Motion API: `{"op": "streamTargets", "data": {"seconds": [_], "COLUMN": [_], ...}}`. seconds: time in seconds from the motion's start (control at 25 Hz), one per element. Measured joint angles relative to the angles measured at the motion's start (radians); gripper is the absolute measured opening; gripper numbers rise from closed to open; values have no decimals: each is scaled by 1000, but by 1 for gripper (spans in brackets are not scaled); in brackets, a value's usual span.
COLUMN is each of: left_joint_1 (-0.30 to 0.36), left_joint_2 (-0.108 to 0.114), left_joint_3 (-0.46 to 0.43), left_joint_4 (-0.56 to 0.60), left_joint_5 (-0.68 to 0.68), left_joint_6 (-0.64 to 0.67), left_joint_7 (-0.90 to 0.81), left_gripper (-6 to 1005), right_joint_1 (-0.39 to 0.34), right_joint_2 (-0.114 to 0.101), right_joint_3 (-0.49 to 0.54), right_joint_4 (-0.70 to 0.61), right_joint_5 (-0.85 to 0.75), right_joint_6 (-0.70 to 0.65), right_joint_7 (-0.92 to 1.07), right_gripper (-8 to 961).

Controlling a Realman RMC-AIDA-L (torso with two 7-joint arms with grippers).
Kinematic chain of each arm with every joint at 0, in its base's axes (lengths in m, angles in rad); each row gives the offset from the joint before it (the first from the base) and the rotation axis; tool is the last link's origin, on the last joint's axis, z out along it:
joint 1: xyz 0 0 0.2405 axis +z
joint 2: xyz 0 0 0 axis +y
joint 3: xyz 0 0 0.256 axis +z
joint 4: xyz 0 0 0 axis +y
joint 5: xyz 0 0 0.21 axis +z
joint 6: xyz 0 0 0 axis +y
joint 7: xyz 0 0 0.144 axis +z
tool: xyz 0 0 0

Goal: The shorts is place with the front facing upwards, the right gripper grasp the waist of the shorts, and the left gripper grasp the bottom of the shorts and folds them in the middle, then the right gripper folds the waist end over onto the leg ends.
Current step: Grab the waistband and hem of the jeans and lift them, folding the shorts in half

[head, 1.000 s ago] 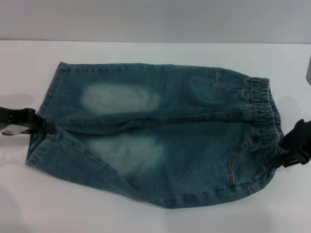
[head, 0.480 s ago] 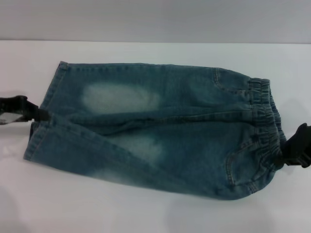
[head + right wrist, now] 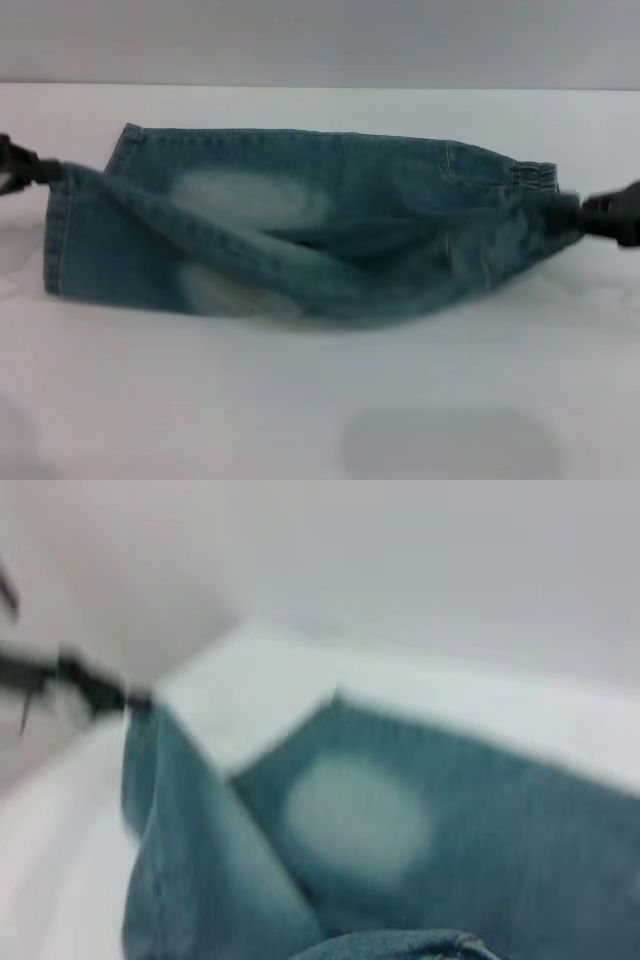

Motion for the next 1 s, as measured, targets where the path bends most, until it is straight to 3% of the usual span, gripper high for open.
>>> {"op": "streamTargets", "data": {"seconds": [0.16, 0.36, 0.44, 0.6, 0.72, 1.0], "left_joint_1": [8, 15, 11, 6, 0, -6], "left_joint_2": [-7, -37, -53, -73, -101, -123], "left_joint_3": [-2, 8, 8, 8, 9, 35], "left_joint_4": [1, 2, 2, 2, 2, -6], "left_joint_5": [-69, -146, -155, -183, -199, -199], "left_joint_6": [-40, -126, -156, -208, -268, -323], "left_joint_7": [3, 40, 57, 99, 151, 215], "left_gripper": [86, 89, 90, 91, 93, 96], "right_joint_1": [-51, -67, -59, -40, -36, -34], "right_joint_2": [27, 91, 104, 106, 106, 108], "right_joint_3": [14, 19, 20, 22, 24, 26], "right_joint_4": [50, 141, 169, 245, 263, 320], "right_joint_5": [174, 295, 310, 362, 383, 447], "right_joint_6": [93, 261, 323, 412, 462, 554], "right_joint_7": [-20, -121, -155, -210, -233, -308], "right_gripper": [11, 14, 16, 18, 20, 24]}}
